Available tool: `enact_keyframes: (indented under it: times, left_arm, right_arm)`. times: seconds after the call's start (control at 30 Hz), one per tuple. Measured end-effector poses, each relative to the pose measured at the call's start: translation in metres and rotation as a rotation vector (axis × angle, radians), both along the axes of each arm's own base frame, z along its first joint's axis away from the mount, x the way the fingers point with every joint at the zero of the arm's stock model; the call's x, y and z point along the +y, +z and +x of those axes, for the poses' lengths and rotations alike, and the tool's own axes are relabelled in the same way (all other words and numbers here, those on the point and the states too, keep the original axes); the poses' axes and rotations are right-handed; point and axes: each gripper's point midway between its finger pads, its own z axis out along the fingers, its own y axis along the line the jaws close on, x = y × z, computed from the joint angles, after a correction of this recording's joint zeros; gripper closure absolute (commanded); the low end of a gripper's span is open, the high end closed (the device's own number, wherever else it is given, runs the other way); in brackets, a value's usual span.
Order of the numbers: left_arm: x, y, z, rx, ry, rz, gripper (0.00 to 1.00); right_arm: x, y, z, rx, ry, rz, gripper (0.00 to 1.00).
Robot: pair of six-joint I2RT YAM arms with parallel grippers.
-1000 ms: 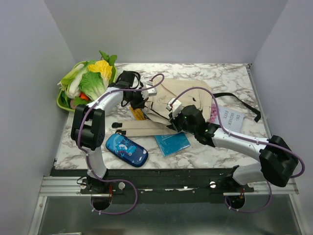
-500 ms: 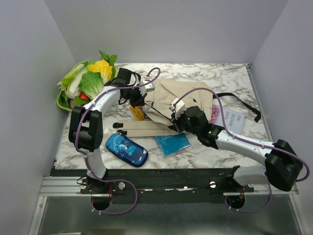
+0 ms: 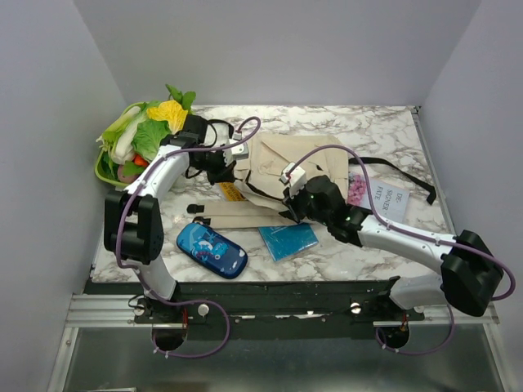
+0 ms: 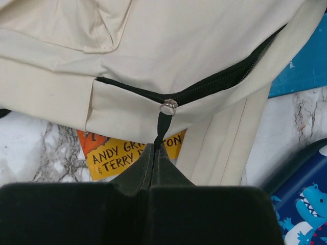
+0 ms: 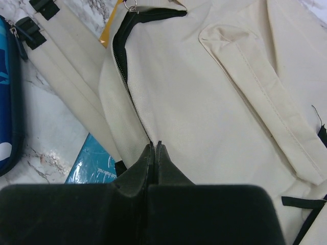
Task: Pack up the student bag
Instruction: Unzip the student bag at the center of the board.
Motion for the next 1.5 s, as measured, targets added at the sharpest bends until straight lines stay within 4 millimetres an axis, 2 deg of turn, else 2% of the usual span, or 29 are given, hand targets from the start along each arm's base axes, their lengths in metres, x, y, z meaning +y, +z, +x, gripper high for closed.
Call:
enact_keyframes:
  times: [0.2, 0.33, 0.47, 0.5, 0.57, 0.6, 0.67, 0.7, 0.8, 0.9, 1.03, 1.1, 1.2, 1.3, 1.47, 1.5]
  left_arm:
    - [0.005, -0.023, 0.002, 0.043, 0.002, 0.038, 1.00]
    - [0.008, -0.033, 0.017, 0.023, 0.082, 0.064, 1.00]
    - [-0.003, -0.043, 0.036, 0.043, 0.164, 0.073, 0.99]
    - [-0.006, -0.045, 0.038, 0.052, 0.172, 0.069, 0.82]
    - [-0.008, -0.048, 0.038, 0.069, 0.186, 0.064, 0.68]
    - [-0.005, -0.048, 0.042, 0.057, 0.202, 0.078, 0.54]
    - [0.005, -0.045, 0.051, 0.038, 0.237, 0.081, 0.43]
    - [0.009, -0.043, 0.051, 0.039, 0.244, 0.075, 0.30]
    - [0.016, -0.029, 0.043, 0.030, 0.208, 0.053, 0.11]
    - [0.006, 0.003, 0.021, -0.015, 0.084, -0.007, 0.01]
    - [-0.020, 0.044, 0.003, -0.104, -0.073, -0.074, 0.01]
    - [-0.038, 0.055, -0.006, -0.137, -0.161, -0.100, 0.01]
    - [-0.059, 0.052, -0.021, -0.125, -0.251, -0.123, 0.01]
    - [-0.075, 0.039, -0.033, -0.093, -0.321, -0.121, 0.01]
    - [-0.088, 0.024, -0.039, -0.069, -0.368, -0.113, 0.01]
    - [-0.089, 0.024, -0.038, -0.073, -0.368, -0.115, 0.05]
  right_arm:
    - [-0.002, 0.002, -0.002, 0.001, -0.013, -0.001, 0.99]
    - [0.000, 0.008, -0.007, -0.007, -0.010, 0.016, 0.99]
    - [0.002, 0.010, -0.011, -0.011, -0.006, 0.038, 0.99]
    - [0.001, 0.008, -0.011, -0.009, -0.010, 0.037, 0.99]
    - [0.000, 0.007, -0.010, -0.007, -0.017, 0.033, 0.99]
    - [-0.001, 0.005, -0.011, -0.004, -0.018, 0.027, 0.99]
    - [-0.003, 0.004, -0.012, 0.000, -0.021, 0.017, 0.99]
    - [-0.004, 0.004, -0.012, 0.001, -0.022, 0.015, 0.99]
    - [-0.003, 0.004, -0.011, 0.002, -0.018, 0.003, 0.99]
    - [0.002, 0.008, -0.007, -0.006, -0.013, -0.004, 0.99]
    - [0.006, 0.018, 0.000, -0.035, -0.008, -0.007, 0.99]
    - [0.008, 0.025, 0.003, -0.054, -0.008, -0.005, 0.99]
    - [0.010, 0.038, 0.008, -0.088, -0.005, 0.000, 0.99]
    - [0.013, 0.048, 0.011, -0.114, 0.001, 0.004, 0.99]
    - [0.016, 0.050, 0.014, -0.126, 0.009, -0.008, 0.99]
    - [0.016, 0.048, 0.015, -0.125, 0.010, -0.013, 0.99]
